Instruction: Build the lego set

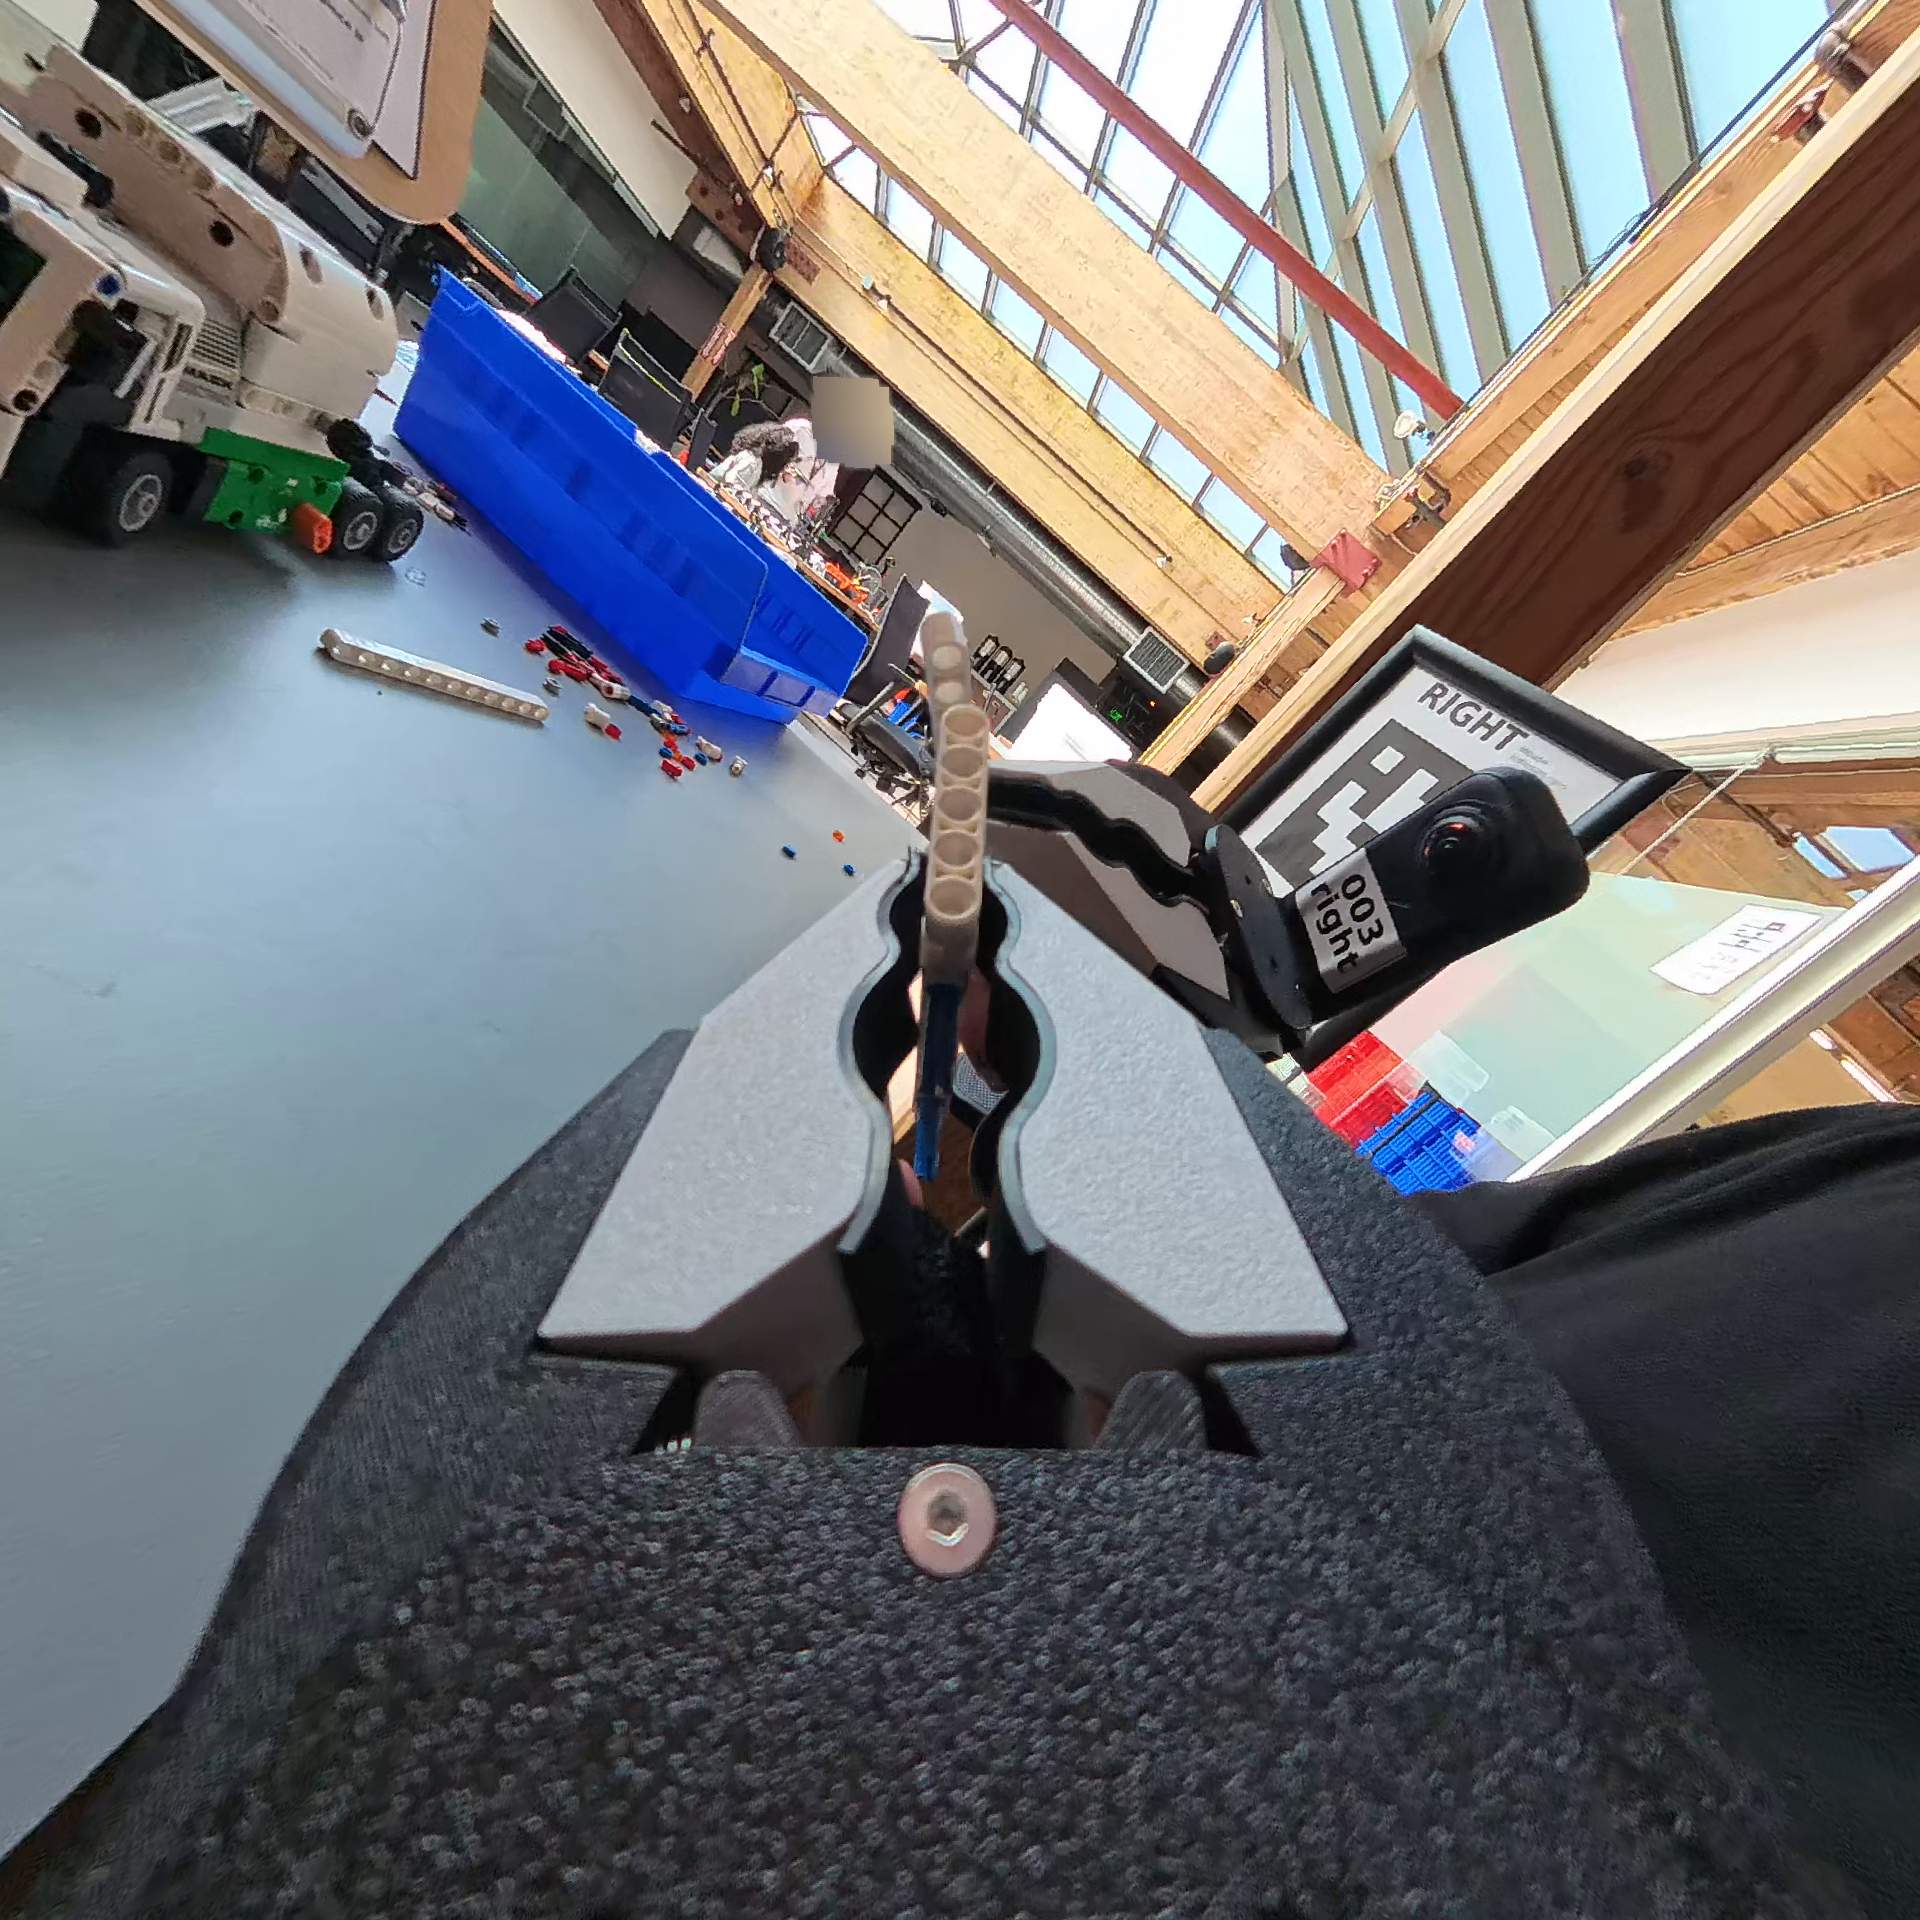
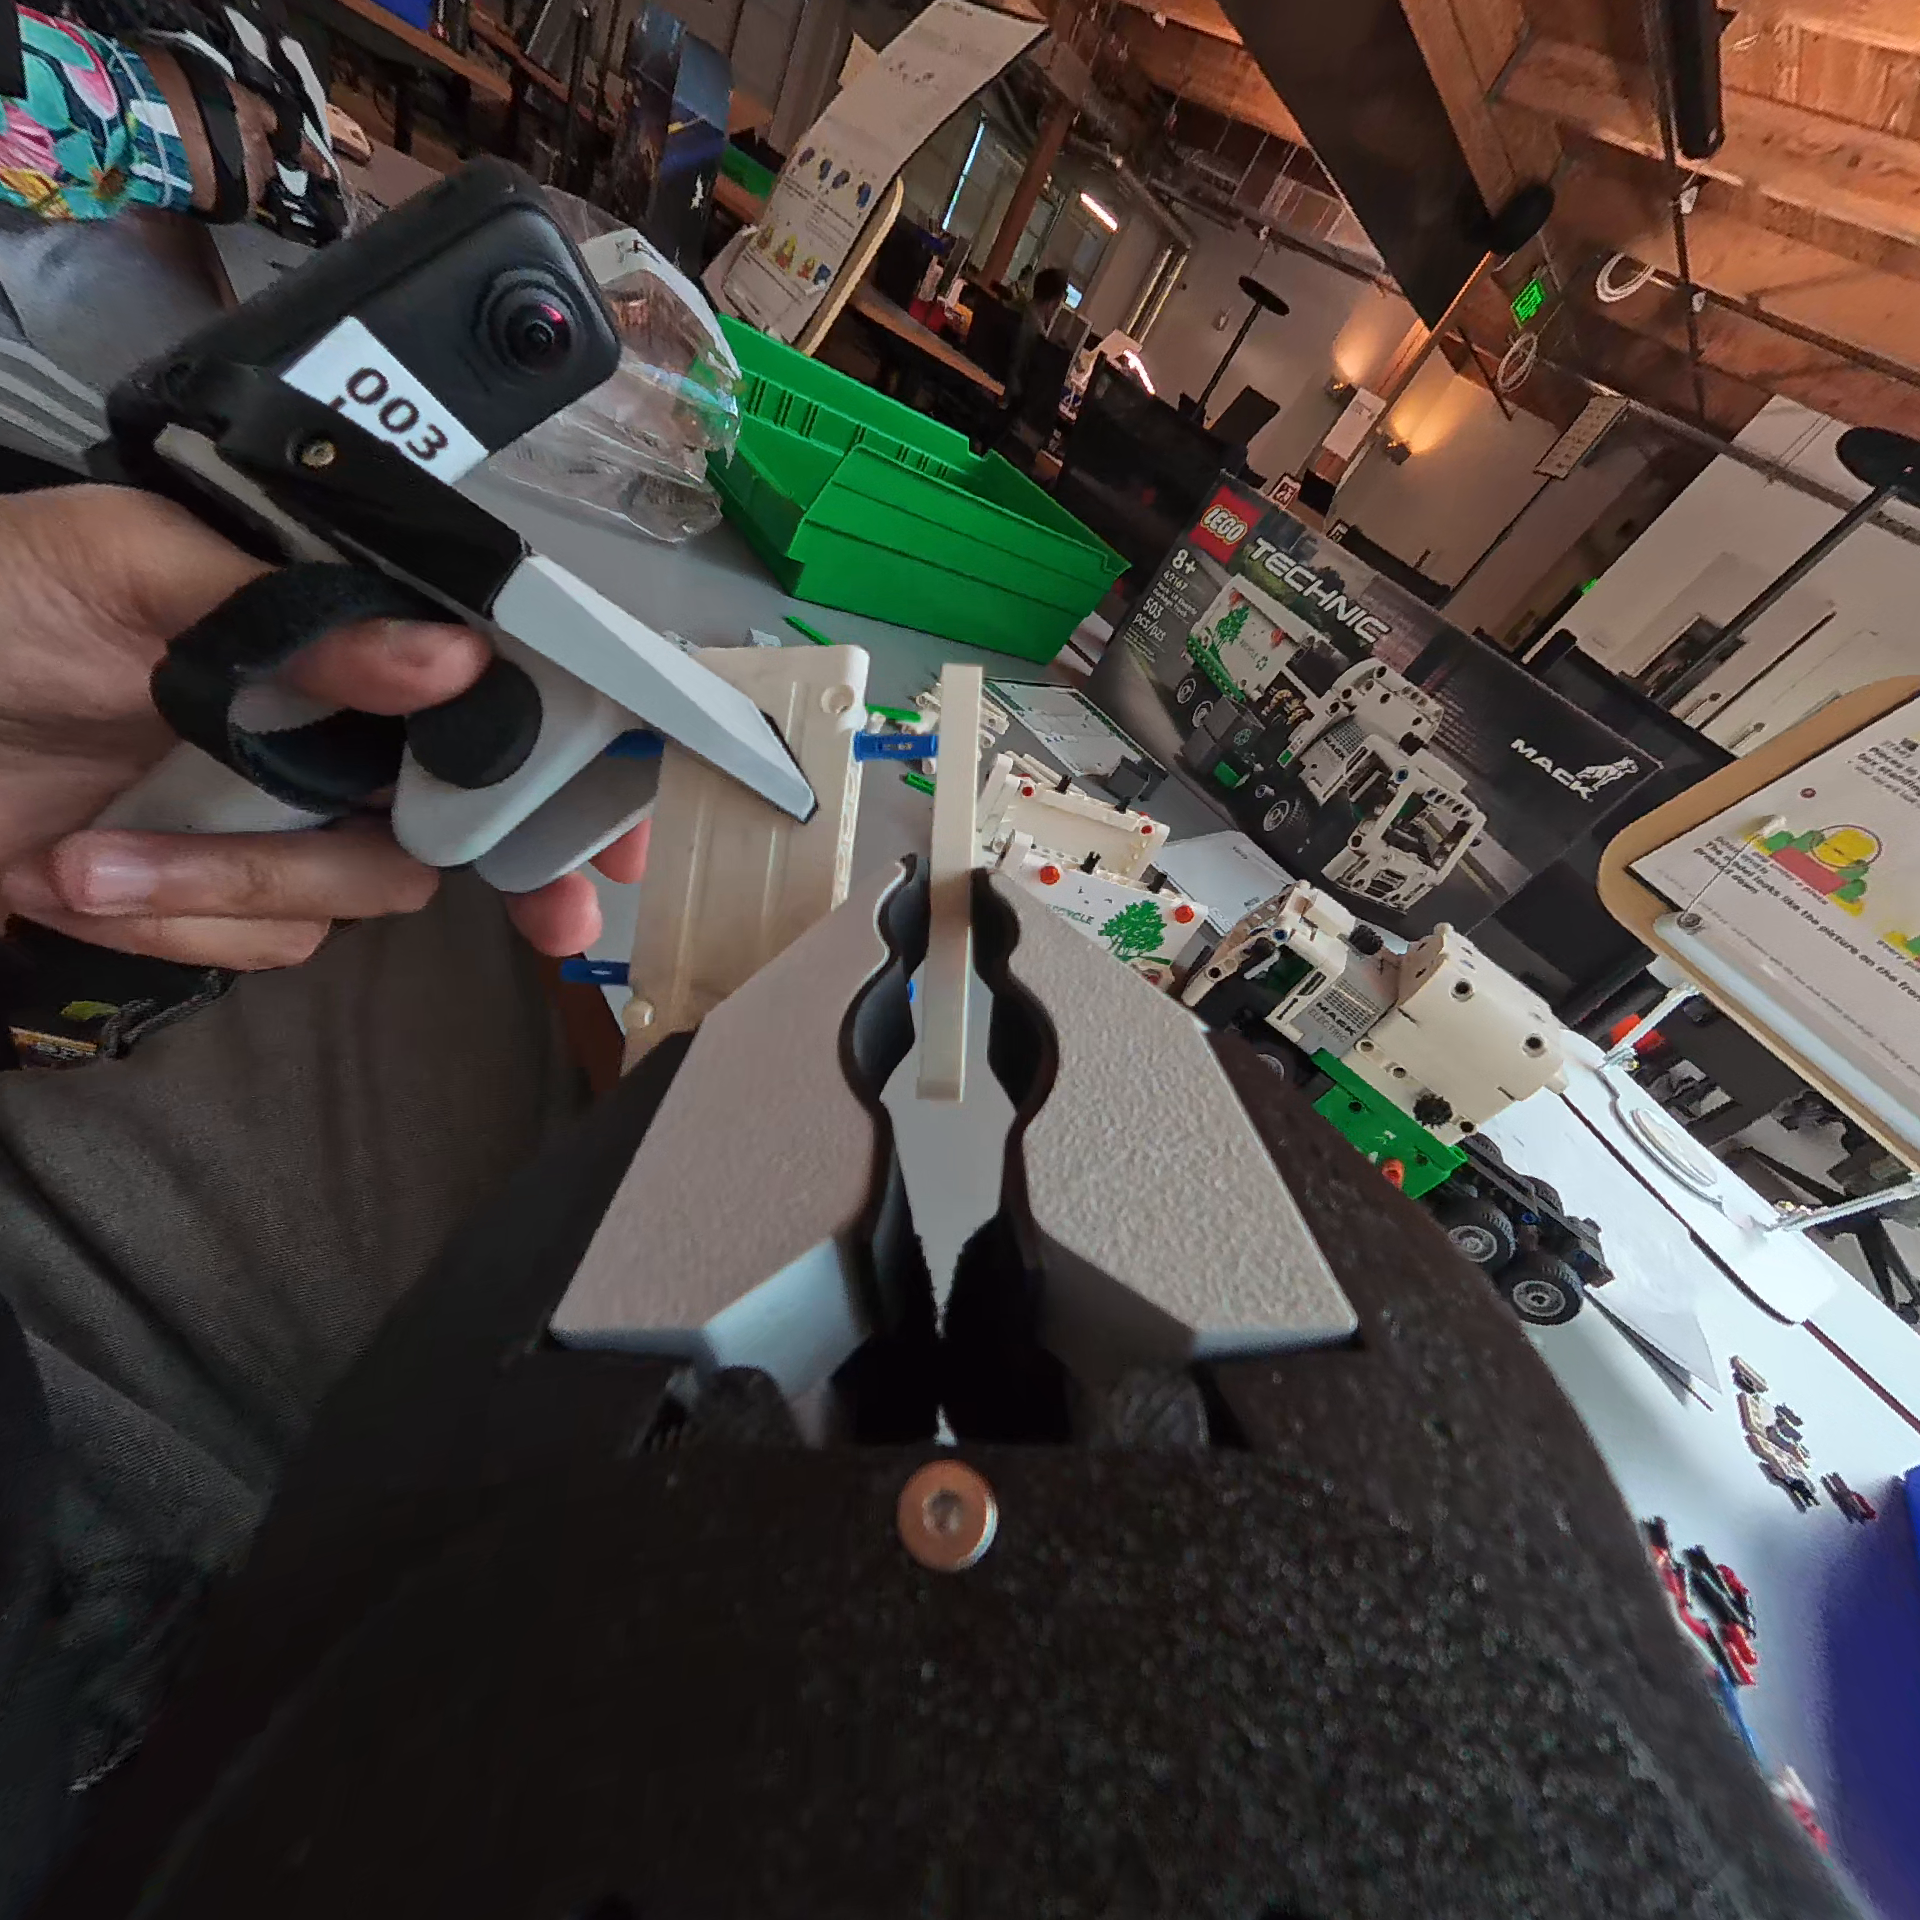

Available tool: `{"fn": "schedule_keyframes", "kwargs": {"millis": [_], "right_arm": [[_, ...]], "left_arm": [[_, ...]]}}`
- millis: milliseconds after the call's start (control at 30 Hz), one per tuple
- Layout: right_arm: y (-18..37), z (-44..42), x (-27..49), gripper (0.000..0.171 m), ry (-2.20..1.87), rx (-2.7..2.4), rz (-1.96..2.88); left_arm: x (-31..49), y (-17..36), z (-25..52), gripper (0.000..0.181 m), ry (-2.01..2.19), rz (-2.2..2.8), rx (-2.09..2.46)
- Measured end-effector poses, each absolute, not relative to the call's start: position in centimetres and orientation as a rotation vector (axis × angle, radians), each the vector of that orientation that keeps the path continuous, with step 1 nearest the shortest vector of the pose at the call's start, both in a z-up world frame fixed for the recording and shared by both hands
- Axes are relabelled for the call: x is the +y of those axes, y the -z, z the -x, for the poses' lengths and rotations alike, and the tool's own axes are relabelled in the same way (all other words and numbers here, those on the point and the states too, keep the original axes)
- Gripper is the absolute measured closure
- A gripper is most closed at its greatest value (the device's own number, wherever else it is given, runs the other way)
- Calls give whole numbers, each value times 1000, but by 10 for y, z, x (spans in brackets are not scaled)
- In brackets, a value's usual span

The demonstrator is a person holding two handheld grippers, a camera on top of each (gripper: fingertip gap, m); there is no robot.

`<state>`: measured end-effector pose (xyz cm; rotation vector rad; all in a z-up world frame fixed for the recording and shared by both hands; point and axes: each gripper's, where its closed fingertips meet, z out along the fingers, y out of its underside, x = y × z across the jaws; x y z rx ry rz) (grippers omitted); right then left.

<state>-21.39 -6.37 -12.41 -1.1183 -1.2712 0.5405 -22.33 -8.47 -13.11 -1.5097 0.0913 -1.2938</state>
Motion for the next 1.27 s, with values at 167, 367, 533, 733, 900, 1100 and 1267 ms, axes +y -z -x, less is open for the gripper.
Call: {"fn": "schedule_keyframes", "kwargs": {"millis": [167,367,533,733,900,1100,1267], "right_arm": [[127,214,-63,164,-516,-1284,1097],[131,215,-61,164,-522,-1271,1084],[131,217,-62,165,-548,-1299,1008],[140,217,-60,164,-549,-1368,971],[149,214,-59,164,-667,-1418,1093],[161,212,-57,164,-692,-1470,1209],[162,212,-57,164,-800,-1456,1293]], "left_arm": [[-83,135,221,178,1306,1535,94],[-81,140,224,178,1319,1557,61],[-82,140,223,178,1328,1565,77],[-81,146,222,178,1219,1619,122],[-80,152,219,177,1059,1688,209],[-79,161,216,177,864,1743,301],[-79,161,215,178,729,1750,370]]}}
